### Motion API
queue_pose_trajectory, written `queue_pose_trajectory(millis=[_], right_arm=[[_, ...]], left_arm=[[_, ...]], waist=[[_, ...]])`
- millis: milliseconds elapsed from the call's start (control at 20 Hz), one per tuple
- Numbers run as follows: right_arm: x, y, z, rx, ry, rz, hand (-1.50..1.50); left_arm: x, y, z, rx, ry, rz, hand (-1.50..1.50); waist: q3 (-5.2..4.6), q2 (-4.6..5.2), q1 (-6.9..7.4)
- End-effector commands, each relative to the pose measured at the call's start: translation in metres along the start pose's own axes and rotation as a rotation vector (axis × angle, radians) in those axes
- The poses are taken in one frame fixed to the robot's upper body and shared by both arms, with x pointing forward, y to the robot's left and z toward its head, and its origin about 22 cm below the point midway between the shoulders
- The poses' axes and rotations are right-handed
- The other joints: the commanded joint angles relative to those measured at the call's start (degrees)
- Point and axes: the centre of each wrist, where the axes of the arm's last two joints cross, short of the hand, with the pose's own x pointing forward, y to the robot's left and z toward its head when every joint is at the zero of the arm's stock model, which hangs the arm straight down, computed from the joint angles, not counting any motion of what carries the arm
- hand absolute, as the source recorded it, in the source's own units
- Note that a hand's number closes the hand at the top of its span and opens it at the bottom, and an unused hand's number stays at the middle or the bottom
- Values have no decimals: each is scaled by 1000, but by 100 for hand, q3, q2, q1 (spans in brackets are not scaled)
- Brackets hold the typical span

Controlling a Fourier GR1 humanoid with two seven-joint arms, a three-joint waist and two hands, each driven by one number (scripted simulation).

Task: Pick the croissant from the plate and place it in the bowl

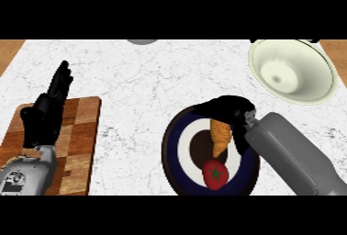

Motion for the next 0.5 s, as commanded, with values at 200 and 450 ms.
queue_pose_trajectory(millis=[200, 450], right_arm=[[-3, 5, -27, 35, 2, 18, -150], [-17, 24, -36, 0, -66, 115, 150]], left_arm=[[10, 14, -6, -2, -10, 4, 0], [-18, 14, -9, -7, 4, 10, 0]], waist=[[0, 1, 9], [-1, 19, 26]])
